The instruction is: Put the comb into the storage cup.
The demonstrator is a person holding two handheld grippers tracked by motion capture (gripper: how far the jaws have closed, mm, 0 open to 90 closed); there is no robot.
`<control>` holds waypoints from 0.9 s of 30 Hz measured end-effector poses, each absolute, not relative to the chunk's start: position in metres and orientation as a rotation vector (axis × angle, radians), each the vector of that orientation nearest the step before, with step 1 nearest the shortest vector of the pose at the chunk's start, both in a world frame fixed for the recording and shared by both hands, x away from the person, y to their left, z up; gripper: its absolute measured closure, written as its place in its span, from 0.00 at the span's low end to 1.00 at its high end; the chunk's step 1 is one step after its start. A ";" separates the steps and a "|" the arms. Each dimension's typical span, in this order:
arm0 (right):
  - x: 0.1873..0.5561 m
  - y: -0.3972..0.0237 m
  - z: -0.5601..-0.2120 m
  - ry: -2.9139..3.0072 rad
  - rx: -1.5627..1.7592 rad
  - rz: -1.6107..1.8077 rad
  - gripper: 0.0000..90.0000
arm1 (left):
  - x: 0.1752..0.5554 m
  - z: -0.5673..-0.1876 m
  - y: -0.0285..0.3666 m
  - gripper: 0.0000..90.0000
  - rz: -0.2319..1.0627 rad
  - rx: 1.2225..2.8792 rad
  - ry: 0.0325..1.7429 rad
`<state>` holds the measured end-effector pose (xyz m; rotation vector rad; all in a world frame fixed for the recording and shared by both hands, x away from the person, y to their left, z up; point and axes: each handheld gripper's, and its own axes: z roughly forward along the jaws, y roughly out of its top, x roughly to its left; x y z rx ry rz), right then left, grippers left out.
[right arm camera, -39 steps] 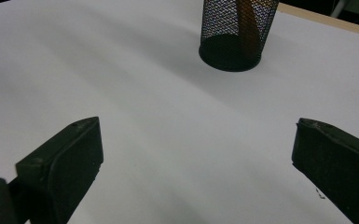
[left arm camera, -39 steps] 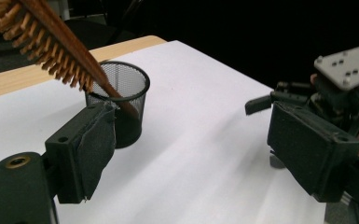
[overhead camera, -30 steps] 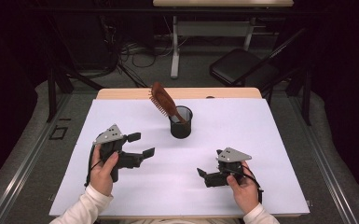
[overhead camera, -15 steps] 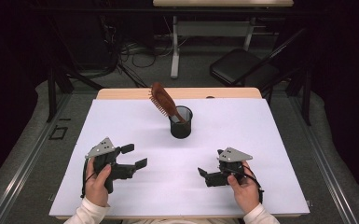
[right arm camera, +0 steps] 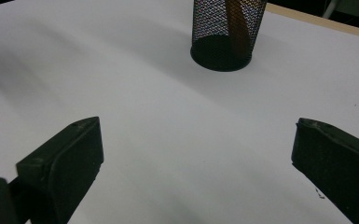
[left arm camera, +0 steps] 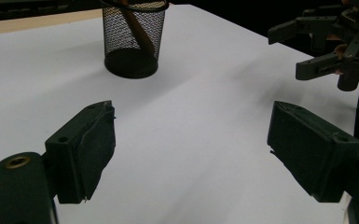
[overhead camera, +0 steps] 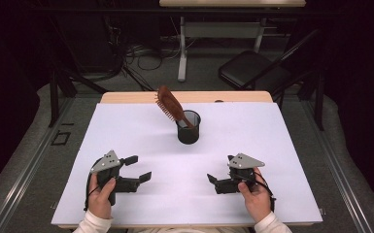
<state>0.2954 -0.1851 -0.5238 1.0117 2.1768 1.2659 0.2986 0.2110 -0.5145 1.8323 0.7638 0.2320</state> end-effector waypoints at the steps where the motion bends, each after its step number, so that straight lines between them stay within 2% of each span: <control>1: 0.295 -0.185 -0.524 2.176 1.011 1.267 0.02 | 0.299 -0.516 0.212 0.17 0.228 1.830 0.766; 27: 0.303 -0.203 -0.527 2.107 1.065 1.241 0.02 | 0.308 -0.535 0.235 0.17 0.309 1.832 0.816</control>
